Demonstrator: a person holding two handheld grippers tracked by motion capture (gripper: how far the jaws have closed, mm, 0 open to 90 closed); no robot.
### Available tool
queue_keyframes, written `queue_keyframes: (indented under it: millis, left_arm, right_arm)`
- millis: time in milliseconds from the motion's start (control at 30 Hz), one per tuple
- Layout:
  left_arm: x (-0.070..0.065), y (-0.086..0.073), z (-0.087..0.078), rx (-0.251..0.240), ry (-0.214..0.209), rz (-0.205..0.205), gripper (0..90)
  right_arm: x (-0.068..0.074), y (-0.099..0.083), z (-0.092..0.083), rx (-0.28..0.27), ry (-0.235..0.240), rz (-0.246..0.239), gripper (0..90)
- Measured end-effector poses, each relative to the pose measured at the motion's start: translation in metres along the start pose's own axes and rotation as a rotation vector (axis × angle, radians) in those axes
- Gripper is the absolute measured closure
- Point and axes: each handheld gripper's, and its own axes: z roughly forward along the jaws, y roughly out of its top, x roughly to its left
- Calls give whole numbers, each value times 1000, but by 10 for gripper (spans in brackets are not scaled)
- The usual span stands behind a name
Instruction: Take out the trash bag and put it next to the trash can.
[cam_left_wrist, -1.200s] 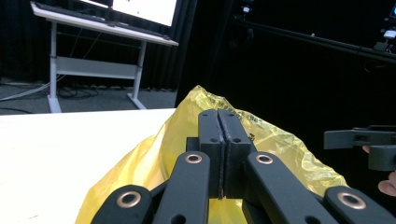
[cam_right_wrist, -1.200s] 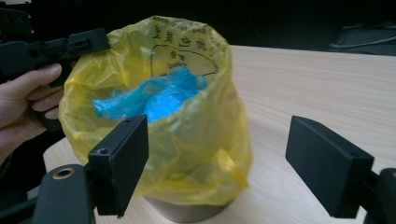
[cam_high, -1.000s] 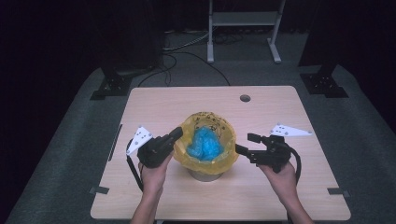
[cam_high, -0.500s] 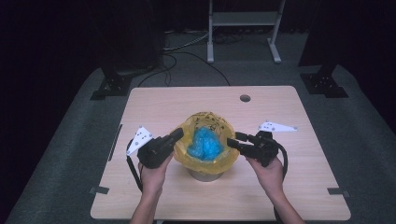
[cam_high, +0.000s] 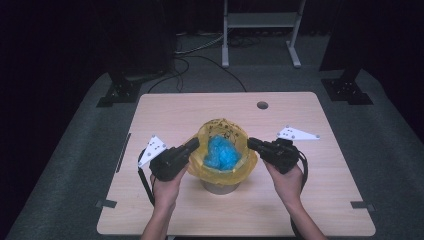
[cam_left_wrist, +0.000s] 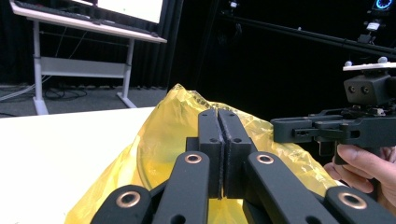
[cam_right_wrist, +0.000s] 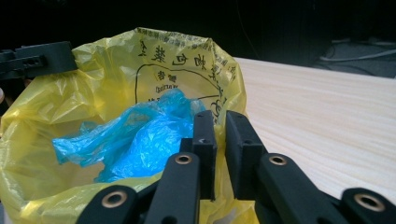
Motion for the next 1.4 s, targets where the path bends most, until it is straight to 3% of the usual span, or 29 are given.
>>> queue_keyframes:
  millis: [100,433,533,600,700,833,900,933,967,1000,1200,1400]
  left_arm:
    - [0,0,0,-2,-2,0,889]
    - [-3,3,-1,-11,-15,-3,886]
    - [-4,4,-1,-15,-24,-3,886]
    - [-5,4,-1,-18,-27,-5,886]
    - [-9,5,-1,-24,-45,-10,886]
    - [-15,5,1,-23,-77,-12,886]
    - [-17,5,2,-24,-90,-11,886]
    - [-19,4,4,-20,-108,-21,886]
    - [-19,4,4,-20,-108,-21,885]
    - [-20,2,6,-15,-125,-36,884]
    - [-19,-4,13,7,-147,-60,881]
    - [-20,-5,17,16,-158,-63,878]
  right_arm:
    - [-1,1,-1,-16,-4,-10,898]
    - [0,15,-1,-15,58,-12,900]
    - [9,28,-2,-27,112,-23,900]
    - [11,30,-2,-26,123,-26,900]
    - [24,41,3,-28,206,-21,900]
    - [41,43,18,13,273,-51,900]
    - [45,42,22,23,283,-55,900]
    - [54,39,32,64,310,-69,900]
    - [54,39,32,64,310,-69,900]
    - [61,34,40,102,322,-87,900]
    - [55,22,49,154,390,-34,900]
    - [49,21,48,175,429,-18,883]
